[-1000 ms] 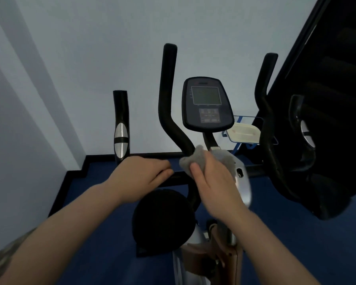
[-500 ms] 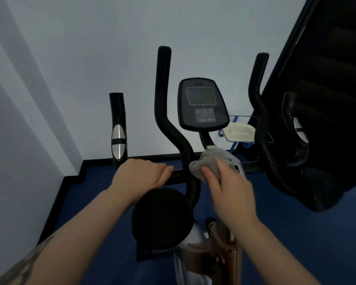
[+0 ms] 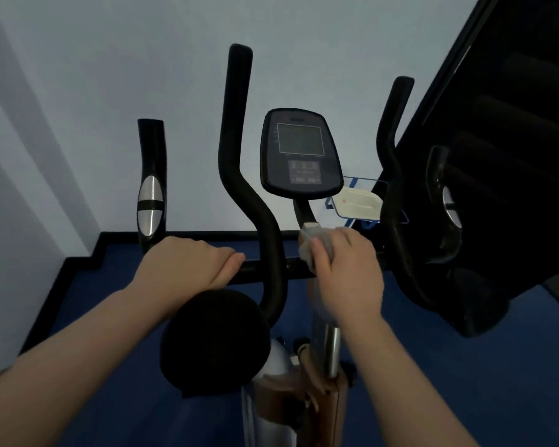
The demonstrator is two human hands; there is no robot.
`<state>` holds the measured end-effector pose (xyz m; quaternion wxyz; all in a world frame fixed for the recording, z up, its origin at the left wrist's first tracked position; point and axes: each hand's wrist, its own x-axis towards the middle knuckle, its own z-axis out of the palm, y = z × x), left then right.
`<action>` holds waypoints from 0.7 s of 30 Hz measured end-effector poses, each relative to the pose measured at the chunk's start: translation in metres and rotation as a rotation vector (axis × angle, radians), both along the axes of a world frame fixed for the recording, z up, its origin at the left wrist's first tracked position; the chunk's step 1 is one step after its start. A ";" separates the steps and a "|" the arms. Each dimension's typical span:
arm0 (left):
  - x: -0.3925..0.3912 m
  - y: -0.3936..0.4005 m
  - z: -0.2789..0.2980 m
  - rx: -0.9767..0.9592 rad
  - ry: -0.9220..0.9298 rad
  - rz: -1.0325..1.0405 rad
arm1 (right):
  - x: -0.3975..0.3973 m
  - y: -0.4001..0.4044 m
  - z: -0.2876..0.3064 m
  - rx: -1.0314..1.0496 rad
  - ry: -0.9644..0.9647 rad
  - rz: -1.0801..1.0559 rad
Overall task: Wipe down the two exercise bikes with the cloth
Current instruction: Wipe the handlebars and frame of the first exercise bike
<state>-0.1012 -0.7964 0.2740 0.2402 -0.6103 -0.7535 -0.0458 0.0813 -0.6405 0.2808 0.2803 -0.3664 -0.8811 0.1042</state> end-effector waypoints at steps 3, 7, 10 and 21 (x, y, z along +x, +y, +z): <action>0.004 0.000 0.004 0.040 -0.033 0.048 | -0.033 0.034 0.024 -0.209 -0.341 0.047; 0.007 -0.001 0.008 -0.009 -0.027 0.003 | -0.032 0.030 0.032 -0.256 -0.380 0.089; 0.005 -0.001 0.006 -0.014 -0.025 0.033 | 0.001 0.005 0.011 0.001 -0.173 0.118; 0.012 -0.006 0.011 -0.092 -0.024 0.102 | -0.031 0.039 0.030 -0.290 -0.348 0.092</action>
